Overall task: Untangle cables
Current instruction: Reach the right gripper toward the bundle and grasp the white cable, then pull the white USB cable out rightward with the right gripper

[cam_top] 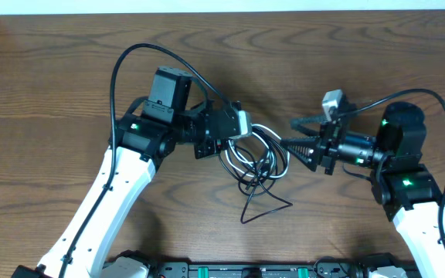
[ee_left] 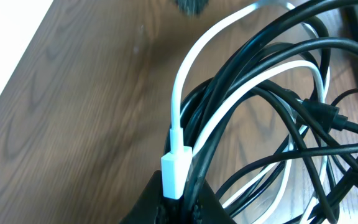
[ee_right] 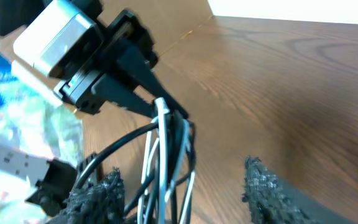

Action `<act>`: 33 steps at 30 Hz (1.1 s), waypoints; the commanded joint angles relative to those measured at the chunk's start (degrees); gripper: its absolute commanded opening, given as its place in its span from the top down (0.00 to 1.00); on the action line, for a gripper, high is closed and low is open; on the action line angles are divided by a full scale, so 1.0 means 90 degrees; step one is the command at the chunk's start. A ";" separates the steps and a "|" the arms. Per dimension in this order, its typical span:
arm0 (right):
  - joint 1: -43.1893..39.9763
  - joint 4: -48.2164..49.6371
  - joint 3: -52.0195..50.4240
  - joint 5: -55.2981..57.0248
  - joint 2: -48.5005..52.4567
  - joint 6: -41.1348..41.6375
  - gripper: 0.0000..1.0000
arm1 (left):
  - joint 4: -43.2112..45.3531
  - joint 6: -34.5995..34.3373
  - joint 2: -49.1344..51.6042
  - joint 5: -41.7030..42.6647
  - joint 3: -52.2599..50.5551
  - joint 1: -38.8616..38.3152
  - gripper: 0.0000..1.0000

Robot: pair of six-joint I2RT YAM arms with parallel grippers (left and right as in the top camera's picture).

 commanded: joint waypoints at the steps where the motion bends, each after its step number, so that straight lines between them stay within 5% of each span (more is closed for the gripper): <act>1: 0.0192 0.0002 0.0124 -0.0078 0.0034 -0.0231 0.47 | 0.0056 0.0034 0.0000 0.0318 0.0121 -0.0151 0.92; 16: 0.0199 0.0002 0.0124 -0.0041 0.0296 -0.0228 0.64 | 0.0097 0.0034 0.0000 0.0318 0.0121 -0.0551 0.92; 21: 0.0197 0.0005 0.0124 -0.0039 0.0306 -0.0228 0.76 | 0.0097 0.0034 0.0000 0.0318 0.0121 -0.0551 0.92; 24: 0.0197 0.0000 0.0124 -0.0039 0.0306 -0.0228 0.99 | 0.0100 0.0034 0.0000 0.0318 0.0121 -0.0551 0.92; 29: 0.0197 0.0002 0.0124 -0.0041 0.0306 -0.0228 0.99 | 0.0124 0.0034 0.0000 0.0316 0.0121 -0.0551 0.92; 31: 0.0187 0.0010 0.0124 -0.0034 0.0306 -0.0228 0.99 | 0.0119 0.0032 0.0000 0.0289 0.0121 -0.0551 0.66; 33: 0.0153 0.0005 0.0124 0.0119 0.0304 -0.0223 0.99 | 0.0117 0.0032 0.0000 0.0236 0.0121 -0.0549 0.63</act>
